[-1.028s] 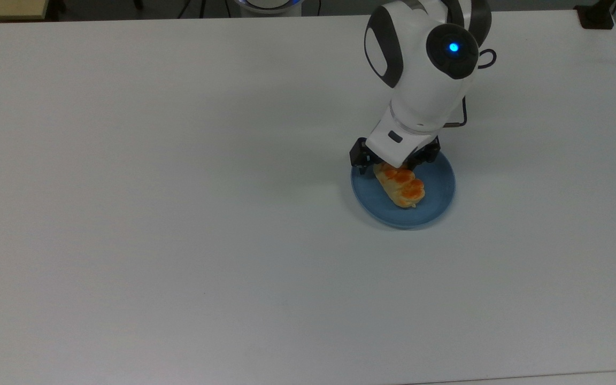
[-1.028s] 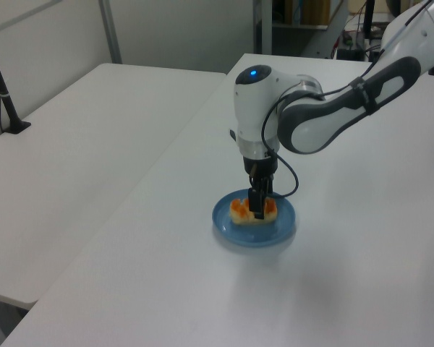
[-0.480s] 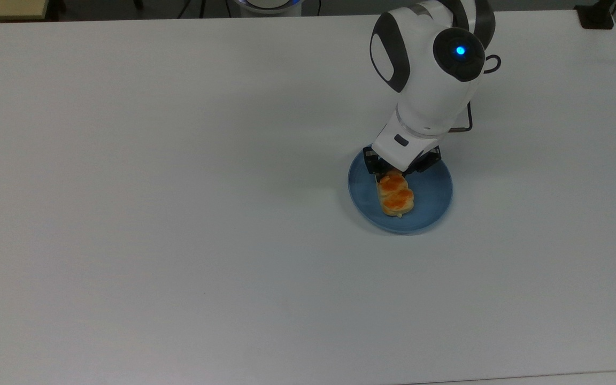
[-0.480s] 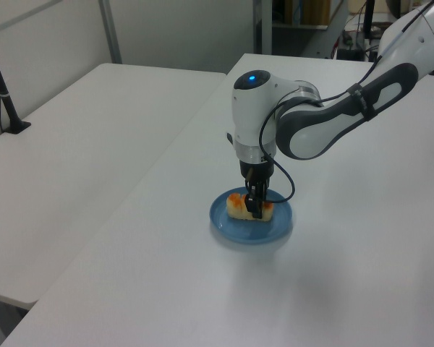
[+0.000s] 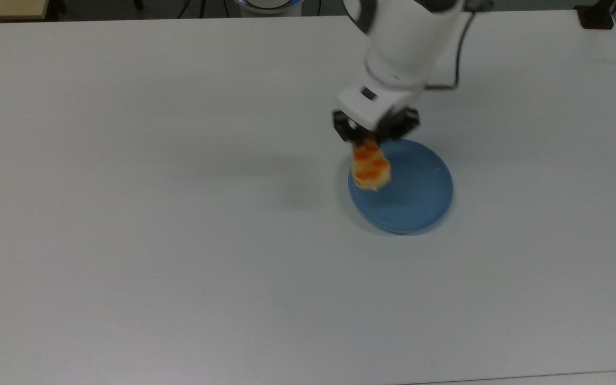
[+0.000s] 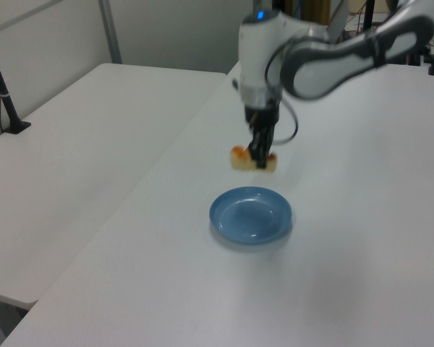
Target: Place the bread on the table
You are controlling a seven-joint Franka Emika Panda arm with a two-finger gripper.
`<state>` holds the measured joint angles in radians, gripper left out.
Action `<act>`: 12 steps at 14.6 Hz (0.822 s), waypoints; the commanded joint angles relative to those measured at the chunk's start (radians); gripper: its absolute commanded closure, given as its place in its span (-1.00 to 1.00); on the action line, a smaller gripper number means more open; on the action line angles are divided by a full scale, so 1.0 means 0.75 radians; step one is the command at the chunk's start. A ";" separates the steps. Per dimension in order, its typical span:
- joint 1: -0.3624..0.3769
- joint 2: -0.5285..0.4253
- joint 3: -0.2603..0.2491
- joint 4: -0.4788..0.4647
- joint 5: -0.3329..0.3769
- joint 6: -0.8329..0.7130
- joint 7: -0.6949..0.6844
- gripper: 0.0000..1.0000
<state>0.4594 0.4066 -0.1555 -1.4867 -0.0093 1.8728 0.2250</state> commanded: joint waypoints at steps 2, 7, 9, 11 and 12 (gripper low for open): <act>-0.280 -0.353 0.003 -0.340 -0.020 -0.225 -0.452 0.43; -0.420 -0.507 -0.103 -0.709 -0.108 -0.025 -0.658 0.38; -0.431 -0.491 -0.104 -0.793 -0.167 0.079 -0.658 0.37; -0.445 -0.456 -0.108 -0.830 -0.190 0.139 -0.658 0.36; -0.445 -0.426 -0.108 -0.830 -0.202 0.158 -0.656 0.32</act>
<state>0.1230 0.0743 -0.2317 -2.0505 -0.1228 1.9192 -0.2637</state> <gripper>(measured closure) 0.678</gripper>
